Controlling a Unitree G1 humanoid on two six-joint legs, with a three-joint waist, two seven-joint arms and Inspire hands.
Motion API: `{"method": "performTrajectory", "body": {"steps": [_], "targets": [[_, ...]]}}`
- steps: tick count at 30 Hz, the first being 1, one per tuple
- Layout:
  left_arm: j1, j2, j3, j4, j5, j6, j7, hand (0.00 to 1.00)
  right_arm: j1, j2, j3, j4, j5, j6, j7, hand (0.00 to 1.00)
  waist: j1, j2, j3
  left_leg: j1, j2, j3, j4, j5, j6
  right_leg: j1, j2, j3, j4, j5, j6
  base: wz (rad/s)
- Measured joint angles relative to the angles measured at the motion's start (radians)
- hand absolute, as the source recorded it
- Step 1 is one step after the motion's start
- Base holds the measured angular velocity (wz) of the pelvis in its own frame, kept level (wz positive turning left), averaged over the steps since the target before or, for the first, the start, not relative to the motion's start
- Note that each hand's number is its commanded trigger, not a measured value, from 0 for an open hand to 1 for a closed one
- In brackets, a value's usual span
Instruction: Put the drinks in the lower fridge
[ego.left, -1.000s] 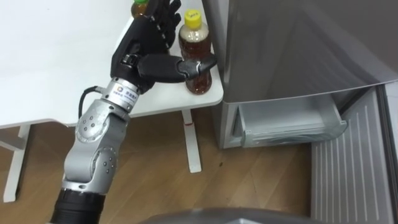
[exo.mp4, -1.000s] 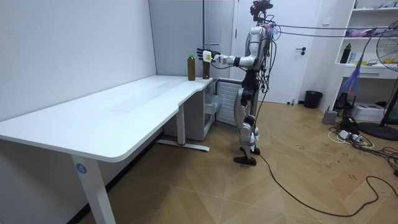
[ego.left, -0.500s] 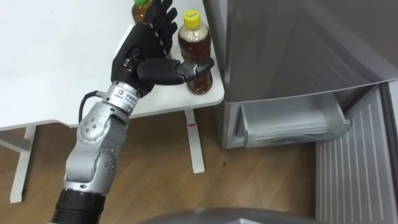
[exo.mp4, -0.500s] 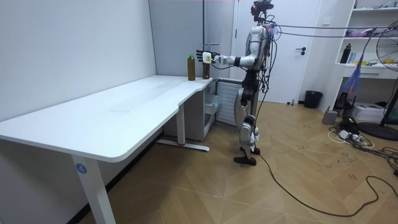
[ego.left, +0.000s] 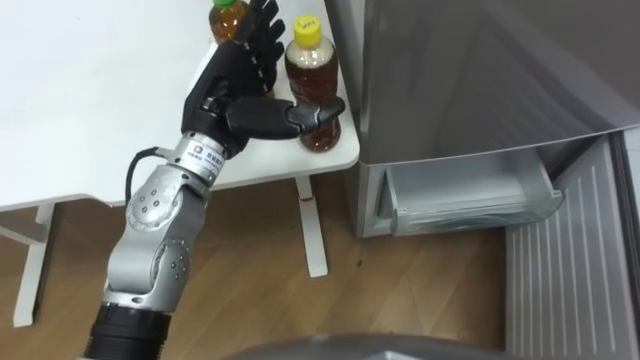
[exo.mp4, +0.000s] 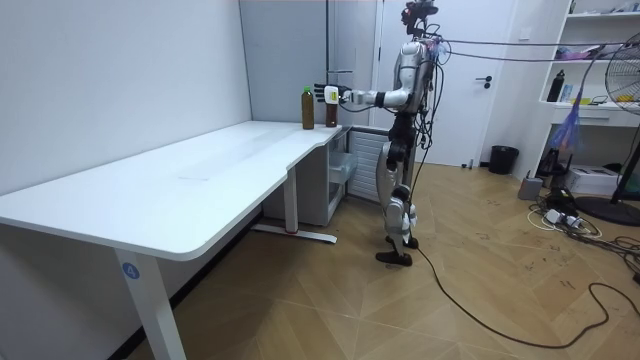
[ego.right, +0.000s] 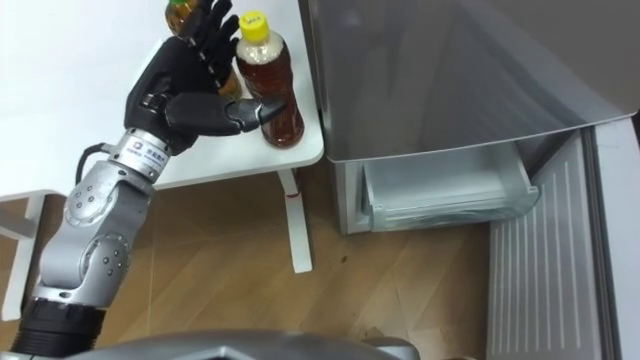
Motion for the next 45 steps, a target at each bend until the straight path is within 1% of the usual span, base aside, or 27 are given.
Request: {"method": "performTrajectory", "body": {"steps": [4,7,9,16,20,23,26,29,32,38,45], "targets": [[-0.004,0.0,0.0,0.0,0.031,0.0,0.004,0.0,-0.001,0.001,0.0,0.001,-0.005,0.001,0.001,0.0,-0.009,-0.004,0.0011,0.001,0.0,0.0,0.0,0.0,0.0,0.001,0.0,0.002,0.0,0.0,0.0,0.0],[-0.004,0.001,0.0,0.0,0.034,0.0,0.004,0.0,-0.001,0.001,-0.001,0.0,-0.006,0.002,0.0,0.0,-0.02,-0.007,0.0021,0.002,0.001,0.0,0.0,0.0,0.0,0.002,0.001,0.002,0.001,0.0,0.0,0.0],[-0.005,0.001,0.0,0.0,0.033,0.001,0.003,0.0,-0.001,0.001,-0.001,0.0,-0.008,0.005,0.0,0.0,-0.022,-0.009,0.003,0.003,0.001,0.0,0.0,0.0,0.0,0.002,0.001,0.004,0.002,0.0,0.0,-0.02],[-0.015,0.007,0.013,0.0,0.034,0.002,0.003,0.0,-0.002,0.001,-0.001,-0.005,-0.045,0.007,0.005,0.0,-0.023,-0.027,0.0038,0.007,0.003,0.008,0.001,0.0,0.0,0.002,0.002,0.012,0.005,0.0,0.0,-0.02],[-0.019,0.007,0.021,0.004,0.034,0.002,0.003,0.0,-0.002,0.002,-0.001,-0.004,-0.065,0.008,0.009,0.0,-0.024,-0.021,0.0015,0.007,0.003,0.009,0.004,0.0,0.0,0.002,0.002,0.014,0.01,0.0,0.0,0.0],[-0.04,0.007,0.021,0.035,0.034,0.003,0.002,0.0,-0.007,0.002,-0.001,-0.004,-0.066,0.008,0.018,0.0,-0.023,-0.012,0.0051,0.009,0.005,0.01,0.004,0.0,0.0,-0.001,0.003,0.017,0.017,0.0,0.0,-0.01],[-0.047,0.007,0.02,0.043,0.034,0.004,0.001,0.0,-0.013,0.001,-0.001,-0.004,-0.065,0.008,0.032,0.0,-0.025,-0.002,0.0032,0.001,0.007,0.01,0.005,0.0,0.0,-0.011,0.006,0.025,0.019,0.001,-0.001,-0.05],[-0.049,0.007,0.018,0.058,0.033,0.004,0.004,0.0,-0.014,0.001,0.0,-0.003,-0.057,0.008,0.034,0.0,-0.027,0.005,0.0065,0.0,0.01,0.01,0.007,0.0,0.0,-0.013,0.009,0.029,0.02,0.002,-0.003,-0.01],[-0.049,0.007,0.015,0.061,0.033,0.007,0.01,0.0,-0.013,0.001,0.0,-0.004,-0.051,0.009,0.035,0.0,-0.028,0.013,0.0066,-0.002,0.013,0.012,0.006,0.0,0.0,-0.019,0.012,0.031,0.019,0.0,-0.006,0.0],[-0.049,0.006,0.015,0.061,0.033,0.007,0.017,0.0,-0.016,0.0,-0.001,-0.002,-0.052,0.009,0.033,0.0,-0.032,0.012,0.0062,0.0,0.013,0.01,0.005,0.0,0.0,-0.018,0.013,0.038,0.024,0.0,-0.009,-0.03],[-0.05,0.007,0.015,0.068,0.033,0.006,0.018,0.0,-0.024,0.0,-0.001,0.0,-0.056,0.007,0.028,0.0,-0.038,0.005,0.0092,-0.002,0.013,0.011,0.003,0.0,0.0,-0.025,0.013,0.039,0.032,-0.001,-0.009,0.0]]}}
